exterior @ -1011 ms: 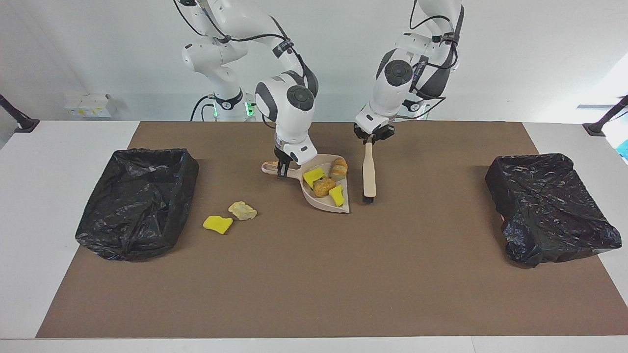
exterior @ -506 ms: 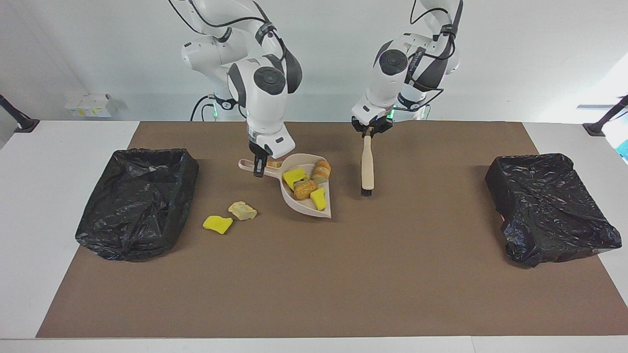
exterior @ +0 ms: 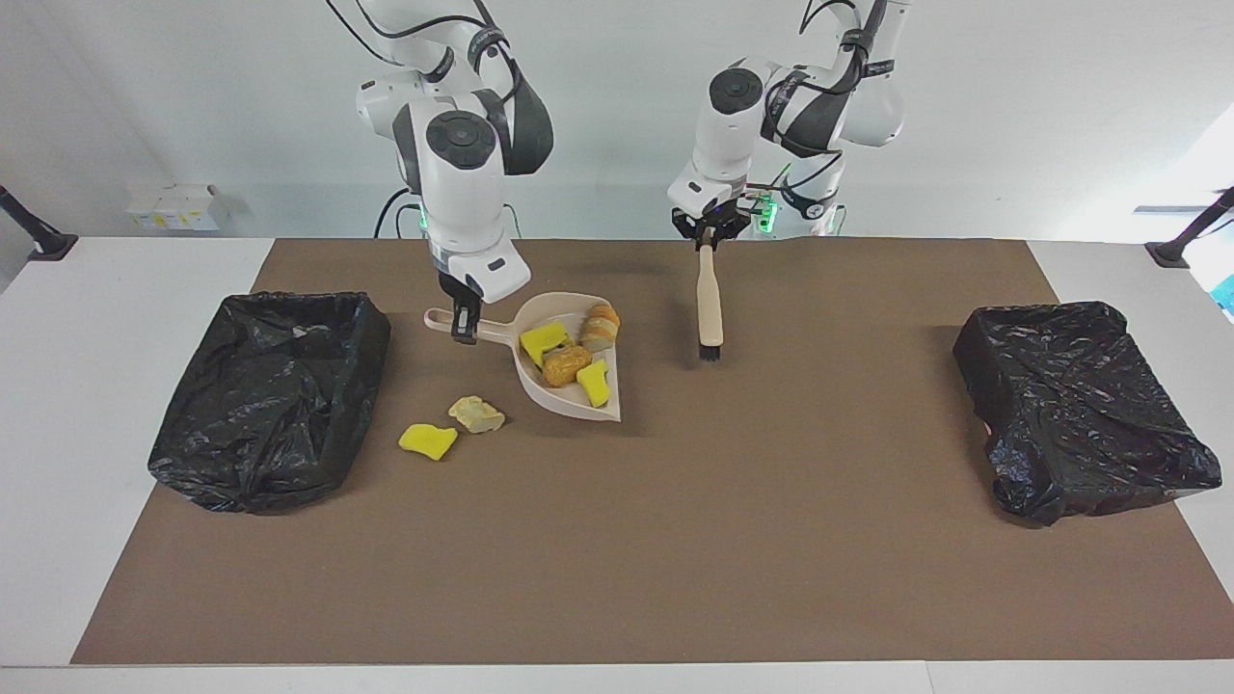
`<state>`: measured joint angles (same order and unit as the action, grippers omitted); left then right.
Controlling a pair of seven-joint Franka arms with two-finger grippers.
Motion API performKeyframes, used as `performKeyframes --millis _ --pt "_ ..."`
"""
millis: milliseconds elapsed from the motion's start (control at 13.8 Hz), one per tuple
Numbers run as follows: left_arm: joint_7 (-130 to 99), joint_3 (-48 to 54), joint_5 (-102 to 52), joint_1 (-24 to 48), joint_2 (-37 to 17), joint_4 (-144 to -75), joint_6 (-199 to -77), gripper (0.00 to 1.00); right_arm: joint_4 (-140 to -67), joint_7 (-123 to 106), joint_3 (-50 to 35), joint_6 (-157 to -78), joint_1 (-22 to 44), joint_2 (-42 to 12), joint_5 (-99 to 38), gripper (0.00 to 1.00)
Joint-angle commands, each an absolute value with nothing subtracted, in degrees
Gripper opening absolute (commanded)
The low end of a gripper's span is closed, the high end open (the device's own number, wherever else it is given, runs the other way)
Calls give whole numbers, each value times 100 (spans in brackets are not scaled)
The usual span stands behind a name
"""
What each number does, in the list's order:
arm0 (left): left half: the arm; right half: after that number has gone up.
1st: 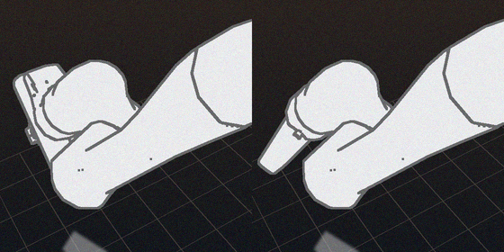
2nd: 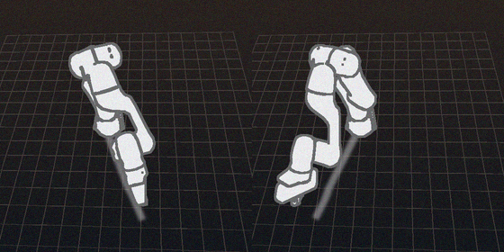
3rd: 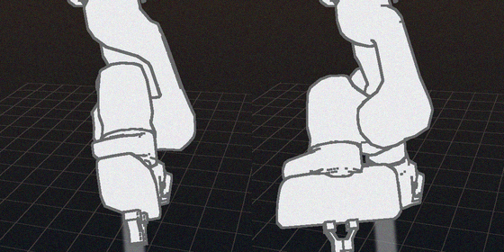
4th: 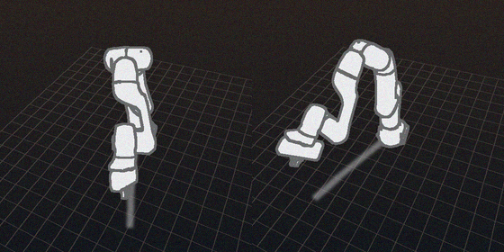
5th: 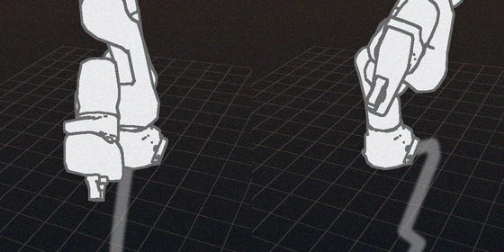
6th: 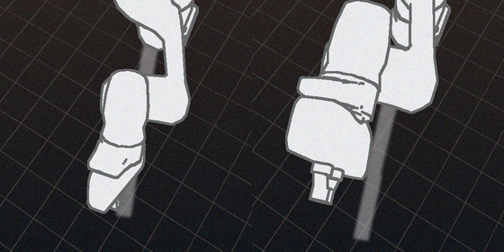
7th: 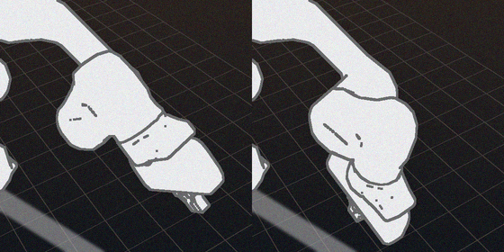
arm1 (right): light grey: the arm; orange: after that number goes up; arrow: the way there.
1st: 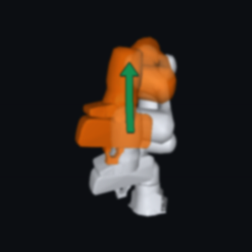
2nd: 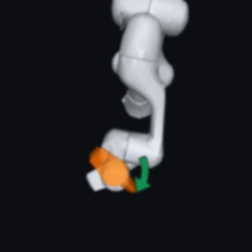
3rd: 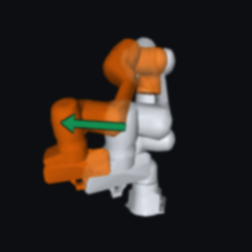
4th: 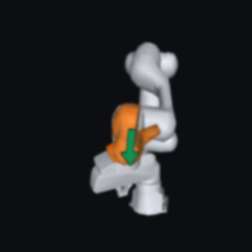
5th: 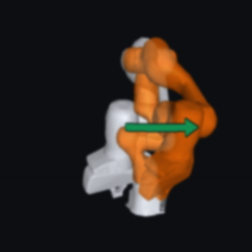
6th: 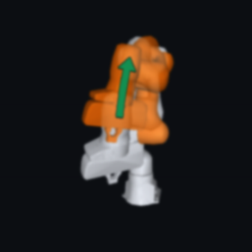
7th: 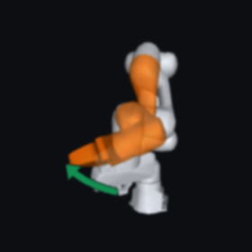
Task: Sweep and dump trash in bin
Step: 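Lift the loaded dustpan toward the trash bag with the right gripper, then tilt the dustpan over the black trash bag while the left gripper withdraws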
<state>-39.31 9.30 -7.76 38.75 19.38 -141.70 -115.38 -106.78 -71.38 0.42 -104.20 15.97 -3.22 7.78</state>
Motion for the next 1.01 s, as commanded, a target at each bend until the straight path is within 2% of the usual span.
performKeyframes --millis 0,433,722,939 --pt "-4603 923 -650 4436 2258 -14580 -11882 0 -10354 -7751 9 -9811 1153 -106 598 0" --pt "-5746 923 -659 5668 2294 -15160 -12724 0 -10248 -8630 280 -9159 396 430 650 0" --pt "-5862 932 -764 5879 2303 -15249 -12814 0 -10266 -9438 1393 -9070 352 597 607 0" --pt "-5871 932 -1106 5994 2268 -15319 -12823 0 -10283 -9745 1967 -9376 282 615 641 0"
